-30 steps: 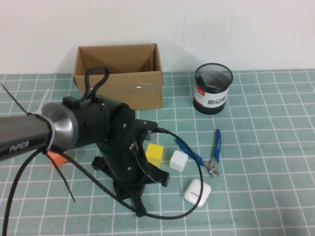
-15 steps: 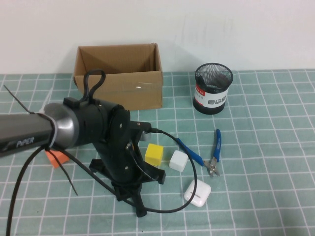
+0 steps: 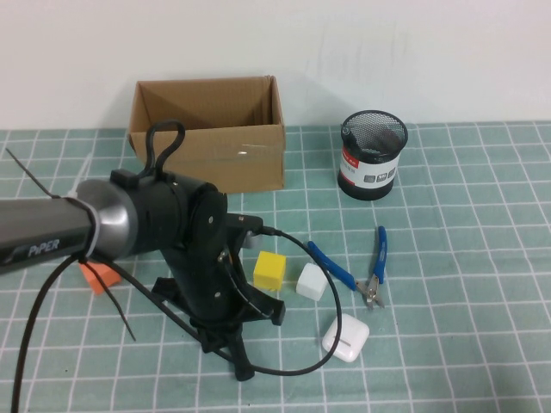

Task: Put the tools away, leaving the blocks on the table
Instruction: Pick up the black Screwdriver from the table

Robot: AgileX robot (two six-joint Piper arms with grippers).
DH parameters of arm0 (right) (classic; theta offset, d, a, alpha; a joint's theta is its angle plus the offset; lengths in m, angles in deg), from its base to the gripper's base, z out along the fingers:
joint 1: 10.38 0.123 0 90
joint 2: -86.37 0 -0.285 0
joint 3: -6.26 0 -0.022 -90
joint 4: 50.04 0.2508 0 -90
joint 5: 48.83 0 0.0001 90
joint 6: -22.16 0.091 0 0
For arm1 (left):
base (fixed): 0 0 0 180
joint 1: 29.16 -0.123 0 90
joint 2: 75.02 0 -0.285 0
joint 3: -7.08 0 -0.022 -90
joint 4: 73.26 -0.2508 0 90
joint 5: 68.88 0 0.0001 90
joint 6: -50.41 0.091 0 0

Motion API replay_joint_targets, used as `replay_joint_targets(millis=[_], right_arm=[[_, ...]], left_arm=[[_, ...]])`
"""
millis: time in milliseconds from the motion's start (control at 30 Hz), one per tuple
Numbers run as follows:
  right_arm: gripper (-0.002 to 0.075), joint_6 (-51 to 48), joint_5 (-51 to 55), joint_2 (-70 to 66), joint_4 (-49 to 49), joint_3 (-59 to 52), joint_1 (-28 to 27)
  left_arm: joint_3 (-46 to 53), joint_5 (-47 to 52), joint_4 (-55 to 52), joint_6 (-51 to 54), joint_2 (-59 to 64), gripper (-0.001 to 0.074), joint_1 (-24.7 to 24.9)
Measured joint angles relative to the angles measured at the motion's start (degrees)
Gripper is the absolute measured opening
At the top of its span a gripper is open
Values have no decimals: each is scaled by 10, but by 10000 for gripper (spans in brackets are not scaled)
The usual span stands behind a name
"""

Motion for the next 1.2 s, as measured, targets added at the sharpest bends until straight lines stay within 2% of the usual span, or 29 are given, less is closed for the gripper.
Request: replay_joint_targets(millis=[633,733,933,1067,1200], right_arm=[[-7,0,0,0,0,0,0],[-7,0,0,0,0,0,0],[-7,0,0,0,0,0,0],[-7,0,0,0,0,0,0],[-7,0,0,0,0,0,0]], left_arm=[[0,35,-13,0,-1,46,-13],[0,28,-12,0,-1,82,-13],[0,-16,-11,0,-1,208,-13],[0,-54,-11,0,-1,234,-15],[0,-52,-11,-2,-1,239,-15]])
